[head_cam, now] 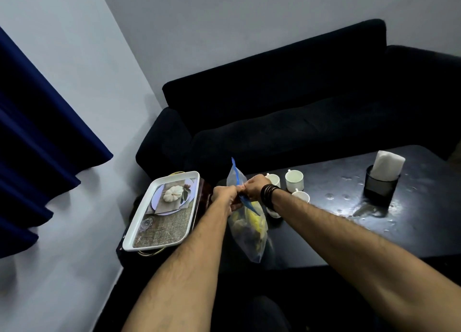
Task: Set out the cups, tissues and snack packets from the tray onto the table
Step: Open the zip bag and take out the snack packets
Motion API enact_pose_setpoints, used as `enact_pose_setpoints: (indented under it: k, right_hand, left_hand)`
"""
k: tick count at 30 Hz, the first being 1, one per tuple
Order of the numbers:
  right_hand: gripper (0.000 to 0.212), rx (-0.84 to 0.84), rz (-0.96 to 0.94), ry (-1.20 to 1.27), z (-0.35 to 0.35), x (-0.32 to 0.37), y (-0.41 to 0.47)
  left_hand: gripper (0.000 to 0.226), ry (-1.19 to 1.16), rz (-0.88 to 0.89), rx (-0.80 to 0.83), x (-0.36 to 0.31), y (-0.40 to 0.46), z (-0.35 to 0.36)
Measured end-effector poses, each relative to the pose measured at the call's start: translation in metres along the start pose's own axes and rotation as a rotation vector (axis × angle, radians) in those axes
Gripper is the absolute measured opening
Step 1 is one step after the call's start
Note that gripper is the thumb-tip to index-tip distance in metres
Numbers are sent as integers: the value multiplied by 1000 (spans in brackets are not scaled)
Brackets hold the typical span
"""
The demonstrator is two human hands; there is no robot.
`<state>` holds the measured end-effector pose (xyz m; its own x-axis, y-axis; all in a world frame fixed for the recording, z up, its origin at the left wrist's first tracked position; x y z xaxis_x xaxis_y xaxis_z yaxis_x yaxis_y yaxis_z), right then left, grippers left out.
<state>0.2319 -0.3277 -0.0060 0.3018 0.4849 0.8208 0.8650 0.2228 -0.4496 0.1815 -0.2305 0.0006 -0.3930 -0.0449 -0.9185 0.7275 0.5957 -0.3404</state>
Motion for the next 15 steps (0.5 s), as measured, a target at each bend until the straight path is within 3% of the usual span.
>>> enact_pose_setpoints:
  k: [5,11,15]
  right_hand:
    - [21,-32,-24,-42,-3,2,-5]
    - [23,-218,-41,-93,1,8,-11]
    - [22,-281,-64,-176,3,12,-14]
  left_hand:
    - [30,172,68,-63,0,9,-4]
    - [43,454,167,-207,-5,-6,-3]
    - [35,494,209,-222,-4,-10,-1]
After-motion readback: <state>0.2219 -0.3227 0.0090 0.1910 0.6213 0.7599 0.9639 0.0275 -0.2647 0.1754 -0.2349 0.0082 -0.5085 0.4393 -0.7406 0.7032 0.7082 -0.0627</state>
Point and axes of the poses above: each hand's wrist, its own y-axis towards the middle knuckle, its own z-axis out of the palm, x = y × z, the point moved 2 cm from there along y, towards the middle knuckle, and after that the axes turned 7 degrees about z, right-handed, at the moved point
